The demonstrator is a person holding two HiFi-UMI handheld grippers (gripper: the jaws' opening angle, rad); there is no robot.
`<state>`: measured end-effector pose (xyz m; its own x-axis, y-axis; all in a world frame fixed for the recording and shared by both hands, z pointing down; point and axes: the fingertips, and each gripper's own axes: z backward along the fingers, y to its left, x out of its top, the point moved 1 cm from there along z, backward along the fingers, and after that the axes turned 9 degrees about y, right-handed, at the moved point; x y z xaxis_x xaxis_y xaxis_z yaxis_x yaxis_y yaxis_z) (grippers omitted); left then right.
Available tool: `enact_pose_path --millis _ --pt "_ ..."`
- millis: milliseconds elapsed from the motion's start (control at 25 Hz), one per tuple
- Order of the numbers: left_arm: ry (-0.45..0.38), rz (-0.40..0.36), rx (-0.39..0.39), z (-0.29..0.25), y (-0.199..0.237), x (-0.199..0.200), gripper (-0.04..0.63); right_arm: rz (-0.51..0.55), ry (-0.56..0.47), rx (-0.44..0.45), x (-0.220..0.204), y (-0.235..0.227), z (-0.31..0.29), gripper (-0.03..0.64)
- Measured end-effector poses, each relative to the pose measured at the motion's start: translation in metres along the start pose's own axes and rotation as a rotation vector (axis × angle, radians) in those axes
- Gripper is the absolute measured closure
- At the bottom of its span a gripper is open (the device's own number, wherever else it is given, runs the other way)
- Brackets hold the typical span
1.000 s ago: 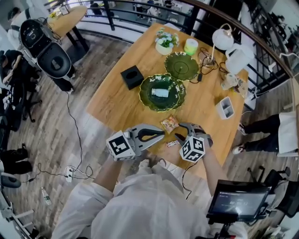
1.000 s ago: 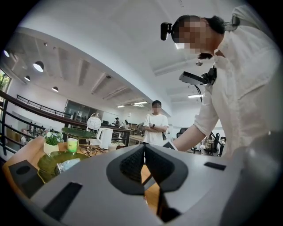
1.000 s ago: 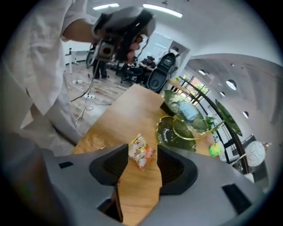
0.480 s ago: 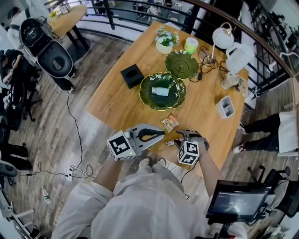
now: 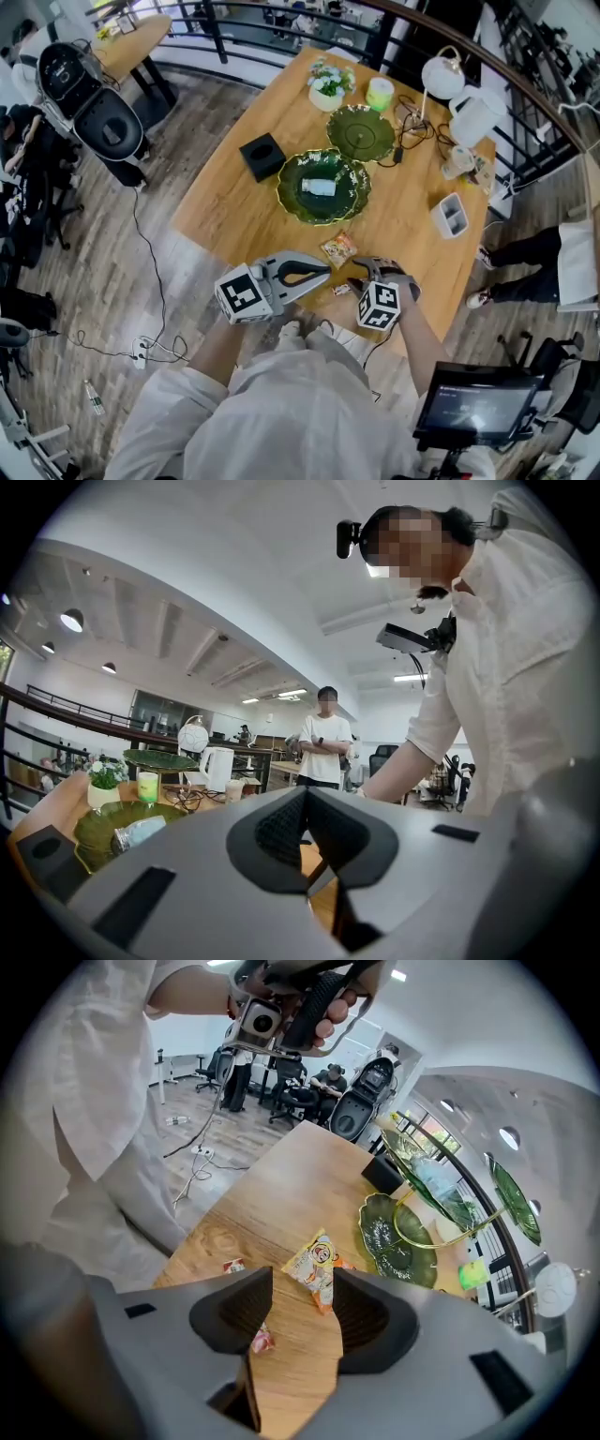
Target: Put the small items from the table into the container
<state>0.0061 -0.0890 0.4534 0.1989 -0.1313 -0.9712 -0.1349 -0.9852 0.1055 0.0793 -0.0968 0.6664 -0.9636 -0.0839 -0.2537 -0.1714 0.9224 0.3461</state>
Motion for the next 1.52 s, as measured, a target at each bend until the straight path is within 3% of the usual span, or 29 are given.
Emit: enact_pose_path --millis 120,360,520,1000,1280,1520 --pt "0.029 -0.032 -0.017 -0.004 -0.006 -0.003 0.589 -0.004 -0.004 -0.004 -0.001 0.0 0.0 0.414" --pt "0.053 0.004 -0.06 -0.006 -0.008 -0.009 0.589 -0.009 -0.005 -0.01 0.0 -0.006 0.0 0.416" --pt "0.002 0.038 -0.07 -0.006 -0.008 0.002 0.588 -0.012 -0.009 -0.015 0.002 -0.008 0.001 0.414" --pt "-0.031 0.039 -0.036 0.001 -0.001 0.008 0.588 0.024 -0.003 -0.006 0.005 -0.006 -0.001 0.416" --pt "-0.031 0.038 -0.026 0.003 -0.001 0.008 0.588 0.131 0.04 0.063 0.003 0.019 -0.013 0.416" --pt "-0.032 0.043 -0.016 0.005 -0.002 0.008 0.588 0.309 0.142 0.133 -0.01 0.049 -0.033 0.416"
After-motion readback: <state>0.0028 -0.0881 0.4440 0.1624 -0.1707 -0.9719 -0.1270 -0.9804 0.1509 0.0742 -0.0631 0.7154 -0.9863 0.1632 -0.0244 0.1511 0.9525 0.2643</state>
